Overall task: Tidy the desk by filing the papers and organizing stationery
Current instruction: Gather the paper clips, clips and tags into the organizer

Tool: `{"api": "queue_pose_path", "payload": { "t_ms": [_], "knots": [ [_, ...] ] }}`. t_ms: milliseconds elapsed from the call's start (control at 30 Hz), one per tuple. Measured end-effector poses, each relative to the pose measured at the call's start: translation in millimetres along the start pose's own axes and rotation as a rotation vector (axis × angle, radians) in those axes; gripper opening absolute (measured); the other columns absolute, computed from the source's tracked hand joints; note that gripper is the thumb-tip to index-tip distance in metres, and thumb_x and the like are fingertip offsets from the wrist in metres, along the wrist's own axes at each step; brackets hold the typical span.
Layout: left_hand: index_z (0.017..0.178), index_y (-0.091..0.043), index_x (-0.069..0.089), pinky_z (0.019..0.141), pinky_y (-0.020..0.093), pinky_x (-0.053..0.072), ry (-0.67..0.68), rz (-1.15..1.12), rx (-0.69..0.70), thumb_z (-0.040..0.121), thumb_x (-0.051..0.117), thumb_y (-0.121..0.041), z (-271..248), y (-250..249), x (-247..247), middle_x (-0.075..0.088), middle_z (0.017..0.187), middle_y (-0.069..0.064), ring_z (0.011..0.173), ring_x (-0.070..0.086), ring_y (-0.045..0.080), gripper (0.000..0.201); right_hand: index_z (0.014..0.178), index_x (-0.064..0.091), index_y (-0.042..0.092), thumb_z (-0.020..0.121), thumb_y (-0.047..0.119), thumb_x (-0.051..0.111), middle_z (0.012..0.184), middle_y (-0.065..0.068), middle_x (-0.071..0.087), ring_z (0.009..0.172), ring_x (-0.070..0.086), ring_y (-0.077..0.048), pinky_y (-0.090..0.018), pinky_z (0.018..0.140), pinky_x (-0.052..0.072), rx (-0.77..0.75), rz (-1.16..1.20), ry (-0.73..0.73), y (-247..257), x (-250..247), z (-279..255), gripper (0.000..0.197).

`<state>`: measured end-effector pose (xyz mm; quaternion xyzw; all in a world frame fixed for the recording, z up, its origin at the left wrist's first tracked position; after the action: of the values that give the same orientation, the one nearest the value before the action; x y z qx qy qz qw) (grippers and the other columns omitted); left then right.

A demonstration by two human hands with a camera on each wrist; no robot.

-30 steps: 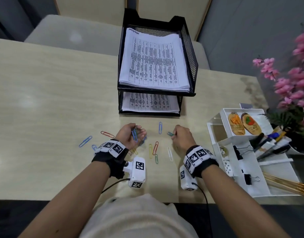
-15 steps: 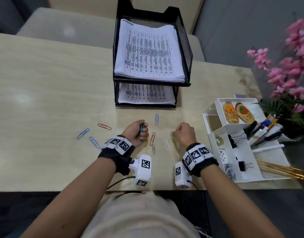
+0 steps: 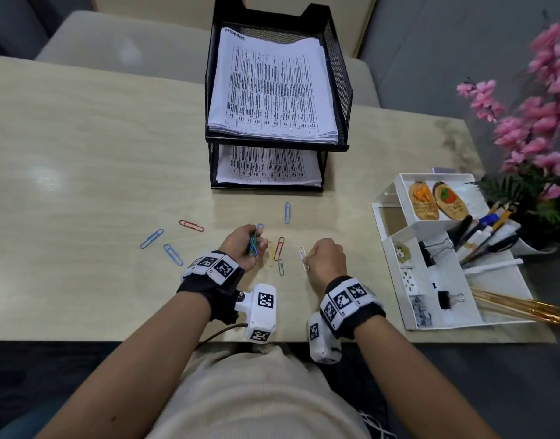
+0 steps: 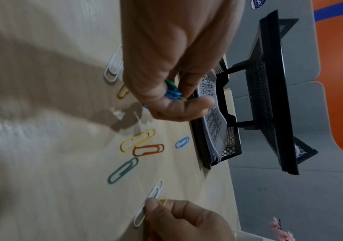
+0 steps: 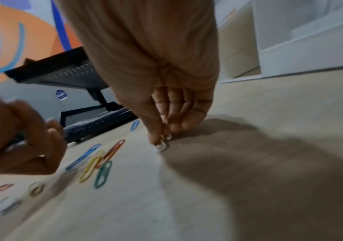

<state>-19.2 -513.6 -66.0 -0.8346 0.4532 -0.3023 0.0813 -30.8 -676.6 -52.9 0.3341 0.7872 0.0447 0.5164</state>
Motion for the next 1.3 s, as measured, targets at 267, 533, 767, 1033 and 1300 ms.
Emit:
{"api": "queue_pose_path", "payload": {
  "t_ms": [267,533,767,1033,1300],
  "knots": [
    [0.074,-0.006,0.049,0.037,0.014,0.048,0.003,-0.015,0.048,0.095,0.035,-0.008,2.8,-10.1,-6.6,0.056,0.037,0.001,0.033,0.059,0.011,0.026,0.077,0.048,0.008,0.081,0.003,0.049,0.103,-0.021,0.062,0.091,0.058,-0.036,-0.032,0.067,0.039,-0.118,-0.144,0.039,23.1,2.3,-8.5,0.007],
    [0.072,-0.010,0.049,0.046,0.018,0.051,0.089,-0.091,0.044,0.096,0.027,-0.021,5.8,-24.3,-11.4,0.062,0.046,0.005,0.041,0.063,0.014,0.034,0.060,0.058,0.016,0.075,0.004,0.070,0.055,0.003,0.058,0.044,0.053,-0.001,-0.014,0.048,0.045,-0.364,0.422,0.242,101.0,-15.4,-8.8,0.023],
    [0.070,-0.009,0.045,0.032,0.008,0.032,-0.005,-0.028,0.084,0.099,0.029,-0.021,3.4,-51.4,-32.8,0.045,0.033,-0.001,0.024,0.040,0.007,0.035,0.068,0.057,0.001,0.074,0.022,0.067,0.076,-0.019,0.061,0.072,0.058,-0.028,-0.035,0.076,0.054,-0.014,0.256,-0.059,77.0,0.2,64.0,0.024],
    [0.065,-0.014,0.040,0.029,0.007,0.026,-0.044,0.000,0.072,0.097,0.029,-0.022,3.5,-58.4,-58.5,0.037,0.032,-0.006,0.024,0.036,0.005,0.035,0.098,0.061,-0.003,0.088,0.007,0.052,0.110,-0.022,0.061,0.105,0.057,-0.037,-0.039,0.086,0.050,-0.190,-0.078,-0.006,76.7,15.6,46.5,0.017],
    [0.065,-0.012,0.041,0.031,0.008,0.032,-0.026,0.009,0.046,0.097,0.029,-0.021,9.1,-42.9,-48.4,0.040,0.034,-0.004,0.025,0.039,0.007,0.036,0.089,0.060,0.001,0.081,0.017,0.064,0.107,-0.021,0.063,0.104,0.056,-0.036,-0.034,0.082,0.045,-0.063,0.006,0.055,46.7,20.9,17.1,0.018]
  ]
}}
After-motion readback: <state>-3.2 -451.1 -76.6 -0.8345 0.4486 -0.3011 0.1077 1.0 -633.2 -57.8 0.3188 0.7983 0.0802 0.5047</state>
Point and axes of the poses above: each hand's wrist, its own z-axis towards the middle knuckle, its own x-axis out of the palm, y = z × x, the point moved 4 cm from there along z, towards the middle knuckle
